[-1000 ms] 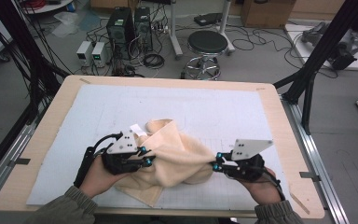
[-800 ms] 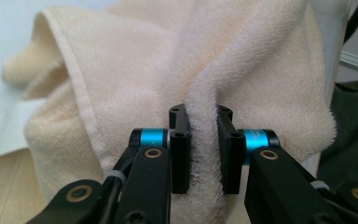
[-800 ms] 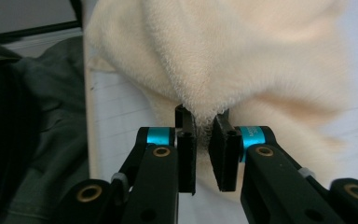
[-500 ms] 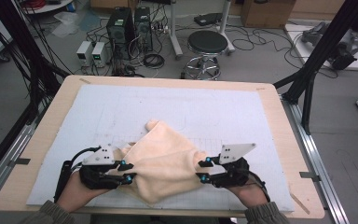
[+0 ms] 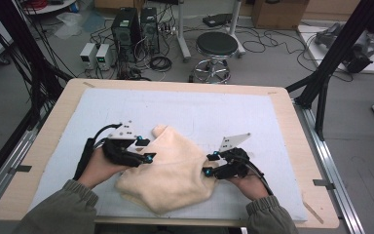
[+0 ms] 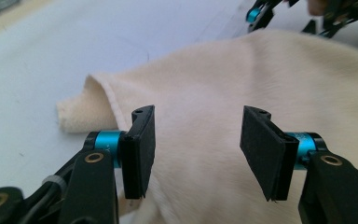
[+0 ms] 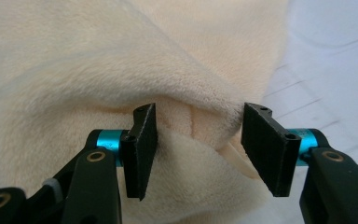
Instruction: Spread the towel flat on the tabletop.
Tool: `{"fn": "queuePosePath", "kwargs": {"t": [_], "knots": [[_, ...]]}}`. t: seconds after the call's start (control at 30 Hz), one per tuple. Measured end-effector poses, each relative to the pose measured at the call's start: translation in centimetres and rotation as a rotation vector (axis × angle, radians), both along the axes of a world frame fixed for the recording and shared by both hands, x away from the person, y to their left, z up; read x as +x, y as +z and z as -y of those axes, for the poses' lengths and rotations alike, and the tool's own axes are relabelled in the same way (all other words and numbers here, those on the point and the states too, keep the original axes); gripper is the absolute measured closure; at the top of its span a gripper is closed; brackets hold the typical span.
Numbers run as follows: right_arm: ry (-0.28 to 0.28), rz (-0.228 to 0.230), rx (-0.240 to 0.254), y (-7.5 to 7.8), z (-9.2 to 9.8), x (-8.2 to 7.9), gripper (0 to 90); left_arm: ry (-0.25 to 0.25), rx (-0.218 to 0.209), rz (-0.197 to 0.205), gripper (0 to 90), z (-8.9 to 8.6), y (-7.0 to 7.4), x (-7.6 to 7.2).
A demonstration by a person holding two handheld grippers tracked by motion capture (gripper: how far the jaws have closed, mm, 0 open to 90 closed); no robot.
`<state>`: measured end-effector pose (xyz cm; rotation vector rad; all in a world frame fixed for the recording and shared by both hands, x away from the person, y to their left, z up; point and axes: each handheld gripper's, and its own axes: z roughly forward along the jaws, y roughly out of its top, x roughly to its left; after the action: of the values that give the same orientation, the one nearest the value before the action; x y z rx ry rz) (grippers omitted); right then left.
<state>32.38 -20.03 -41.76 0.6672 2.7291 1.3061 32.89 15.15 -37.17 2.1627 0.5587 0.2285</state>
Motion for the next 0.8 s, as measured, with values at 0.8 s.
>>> {"fn": "queuePosePath", "kwargs": {"t": [0.8], "knots": [[-0.044, 0.233, 0.044, 11.2, 2.0, -0.6, 79.8, 0.088, -0.03, 0.132, 78.6, -0.8, 5.0, -2.0]]}}
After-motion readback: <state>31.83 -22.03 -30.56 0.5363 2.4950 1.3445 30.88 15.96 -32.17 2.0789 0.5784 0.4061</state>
